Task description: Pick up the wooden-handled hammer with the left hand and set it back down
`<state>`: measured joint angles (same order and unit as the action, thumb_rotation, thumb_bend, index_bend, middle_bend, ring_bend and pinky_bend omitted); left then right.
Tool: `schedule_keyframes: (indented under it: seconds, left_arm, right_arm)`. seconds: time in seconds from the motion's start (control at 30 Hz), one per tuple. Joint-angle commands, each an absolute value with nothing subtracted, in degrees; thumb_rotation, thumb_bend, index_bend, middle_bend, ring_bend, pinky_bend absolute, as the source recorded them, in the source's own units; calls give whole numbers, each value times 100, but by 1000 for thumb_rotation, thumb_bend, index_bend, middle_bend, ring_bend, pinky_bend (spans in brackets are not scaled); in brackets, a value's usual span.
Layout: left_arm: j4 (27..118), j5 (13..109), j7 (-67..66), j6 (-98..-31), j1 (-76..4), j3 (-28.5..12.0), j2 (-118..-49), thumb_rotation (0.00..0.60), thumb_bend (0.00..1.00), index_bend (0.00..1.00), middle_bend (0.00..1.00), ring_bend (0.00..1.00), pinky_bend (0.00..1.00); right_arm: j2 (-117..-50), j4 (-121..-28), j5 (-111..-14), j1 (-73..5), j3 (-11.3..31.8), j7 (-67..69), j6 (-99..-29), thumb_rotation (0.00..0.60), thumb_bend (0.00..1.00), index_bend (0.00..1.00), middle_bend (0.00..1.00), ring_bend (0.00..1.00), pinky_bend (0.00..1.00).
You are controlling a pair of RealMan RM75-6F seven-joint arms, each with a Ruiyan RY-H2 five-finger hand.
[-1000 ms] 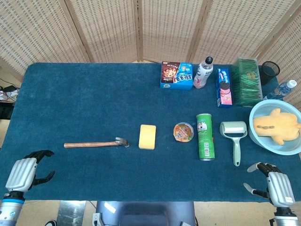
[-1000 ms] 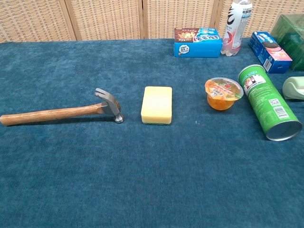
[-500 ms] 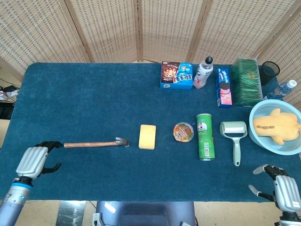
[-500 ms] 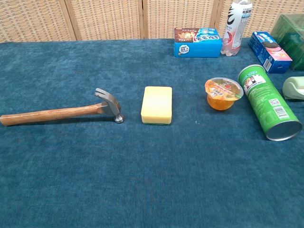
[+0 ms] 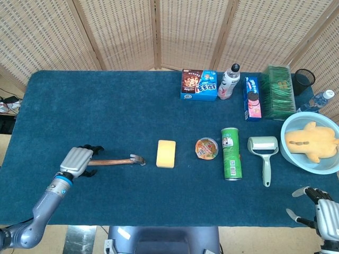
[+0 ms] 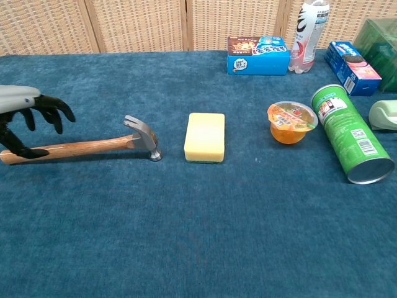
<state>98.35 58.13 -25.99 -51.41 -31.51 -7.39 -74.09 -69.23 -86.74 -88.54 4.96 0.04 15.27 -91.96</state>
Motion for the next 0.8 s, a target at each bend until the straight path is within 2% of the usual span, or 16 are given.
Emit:
schedule_keyframes:
  seconds: [0.03, 0.47, 0.8]
  left_arm:
    - [9691, 5751, -2640, -5044, -3285, -690, -7548, 600, 349, 208, 317, 221, 307]
    - [9319, 5696, -2576, -5015, -3571, -568, -7927, 600, 367, 208, 317, 221, 307]
    - [9216, 5815, -2634, -5337, -3571, -459, -8112, 600, 378, 208, 317, 221, 342]
  right_arm:
    - [-6912, -8675, -8836, 502, 11, 1537, -9186, 600, 158, 463, 437, 392, 311]
    - [-6895, -8644, -8783, 537, 44, 1565, -9176, 600, 158, 463, 438, 391, 311]
    - [-6883, -8671, -8733, 514, 73, 1507, -9089, 600, 157, 463, 438, 392, 311]
